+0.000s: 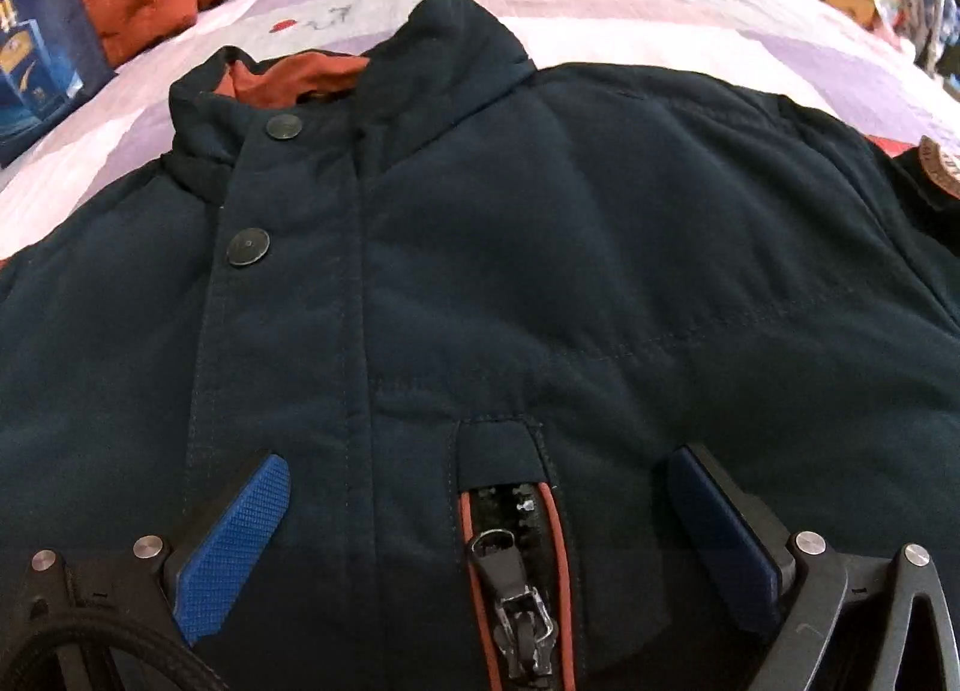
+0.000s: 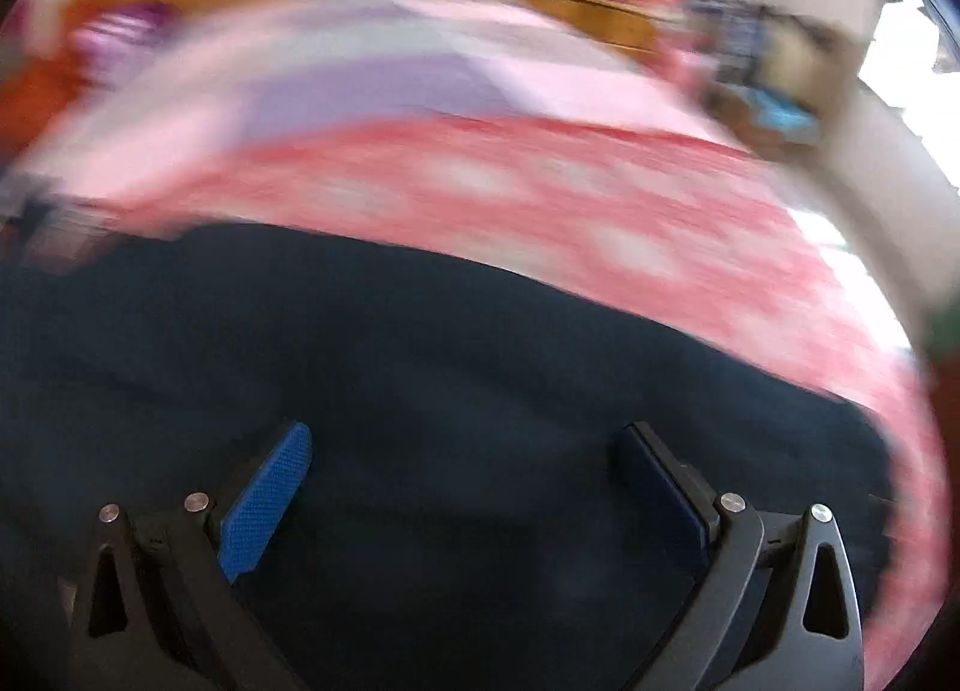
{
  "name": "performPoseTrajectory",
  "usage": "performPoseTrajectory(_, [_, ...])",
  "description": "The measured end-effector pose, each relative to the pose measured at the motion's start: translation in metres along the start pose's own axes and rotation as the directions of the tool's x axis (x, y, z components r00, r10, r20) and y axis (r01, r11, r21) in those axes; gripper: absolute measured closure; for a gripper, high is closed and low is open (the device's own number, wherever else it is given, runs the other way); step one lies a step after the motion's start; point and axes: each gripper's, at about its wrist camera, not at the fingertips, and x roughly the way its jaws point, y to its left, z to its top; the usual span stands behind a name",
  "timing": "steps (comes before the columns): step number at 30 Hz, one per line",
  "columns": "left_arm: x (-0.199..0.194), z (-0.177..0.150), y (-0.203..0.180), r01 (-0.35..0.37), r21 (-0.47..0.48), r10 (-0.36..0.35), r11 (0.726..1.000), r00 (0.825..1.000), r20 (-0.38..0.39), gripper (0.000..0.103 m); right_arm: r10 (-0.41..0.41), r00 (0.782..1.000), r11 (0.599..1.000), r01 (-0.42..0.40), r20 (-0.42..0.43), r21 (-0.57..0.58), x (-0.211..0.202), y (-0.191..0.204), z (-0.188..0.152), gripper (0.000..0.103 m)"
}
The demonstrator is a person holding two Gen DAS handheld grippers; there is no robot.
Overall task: Fold large clothes
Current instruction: 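Move the right tool over the jacket toward the sleeve cuff, then close the right tool on the buttoned sleeve cuff and lift it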
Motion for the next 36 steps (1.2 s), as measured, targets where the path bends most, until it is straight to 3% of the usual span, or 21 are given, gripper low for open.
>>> performPoseTrajectory(2, [-0.001,-0.002,-0.005,-0.025,0.019,0.025,0.999,1.000,0.011,0.000,-0.019,1.000,0.994,0.018,0.007,0.104,-0.003,-0.060,-0.017,0.001])
performPoseTrajectory(4, [-0.002,-0.004,-0.007,-0.033,0.023,0.033,0.999,0.999,0.017,0.000,-0.113,0.994,0.987,0.113,-0.004,0.113,-0.007,-0.102,-0.032,0.001])
performPoseTrajectory(5, [-0.002,-0.005,-0.008,-0.035,0.024,0.035,0.999,0.999,0.019,0.000,-0.068,0.998,0.990,0.067,-0.001,0.127,-0.009,-0.113,-0.035,0.003])
performPoseTrajectory(11, [-0.003,-0.009,-0.014,-0.067,0.038,0.066,0.997,0.997,0.028,0.000,-0.125,0.992,0.992,0.125,0.024,0.006,-0.017,-0.095,-0.028,0.004])
performPoseTrajectory(14, [-0.004,-0.010,-0.017,-0.080,0.047,0.079,0.996,0.996,0.031,0.000,-0.158,0.987,0.978,0.157,-0.002,0.136,-0.020,-0.141,-0.043,0.003])
performPoseTrajectory(16, [-0.002,-0.009,-0.016,-0.086,0.052,0.085,0.995,0.996,0.033,0.000,-0.131,0.991,0.946,0.134,-0.030,0.295,-0.027,-0.184,-0.057,0.003])
performPoseTrajectory(17, [-0.002,-0.010,-0.017,-0.089,0.053,0.087,0.995,0.996,0.036,0.000,-0.162,0.985,0.927,0.171,-0.055,0.333,-0.035,-0.197,-0.064,0.003])
performPoseTrajectory(20, [-0.003,-0.011,-0.018,-0.100,0.058,0.098,0.993,0.994,0.044,0.000,-0.198,0.979,0.927,0.205,-0.056,0.313,-0.065,-0.189,-0.074,0.003])
performPoseTrajectory(22, [-0.002,-0.011,-0.018,-0.099,0.058,0.097,0.993,0.994,0.043,0.000,-0.121,0.991,0.933,0.133,-0.057,0.335,-0.079,-0.174,-0.081,0.003])
performPoseTrajectory(23, [-0.003,-0.012,-0.018,-0.098,0.057,0.096,0.993,0.994,0.043,0.000,-0.009,0.999,0.931,0.024,-0.043,0.364,-0.087,-0.163,-0.089,0.003])
performPoseTrajectory(26, [-0.003,-0.011,-0.018,-0.100,0.059,0.097,0.993,0.994,0.044,0.000,0.182,0.983,0.877,-0.149,-0.029,0.457,-0.084,-0.141,-0.100,0.003])
performPoseTrajectory(28, [-0.003,-0.011,-0.018,-0.098,0.058,0.096,0.993,0.994,0.043,0.000,0.285,0.958,0.800,-0.225,-0.024,0.556,-0.071,-0.128,-0.105,0.003])
performPoseTrajectory(30, [-0.003,-0.011,-0.018,-0.097,0.058,0.094,0.994,0.995,0.043,0.000,0.305,0.952,0.730,-0.233,-0.001,0.643,-0.056,-0.122,-0.107,0.000])
performPoseTrajectory(32, [-0.002,-0.012,-0.018,-0.093,0.055,0.091,0.994,0.995,0.043,0.000,0.276,0.960,0.681,-0.226,0.041,0.697,-0.049,-0.125,-0.103,0.000])
performPoseTrajectory(35, [-0.002,-0.012,-0.018,-0.094,0.056,0.092,0.994,0.995,0.043,0.000,0.245,0.962,0.573,-0.242,0.118,0.783,-0.041,-0.135,-0.090,0.000])
performPoseTrajectory(36, [-0.002,-0.012,-0.018,-0.094,0.056,0.092,0.994,0.995,0.043,0.000,0.227,0.963,0.556,-0.249,0.143,0.793,-0.039,-0.140,-0.086,0.004])
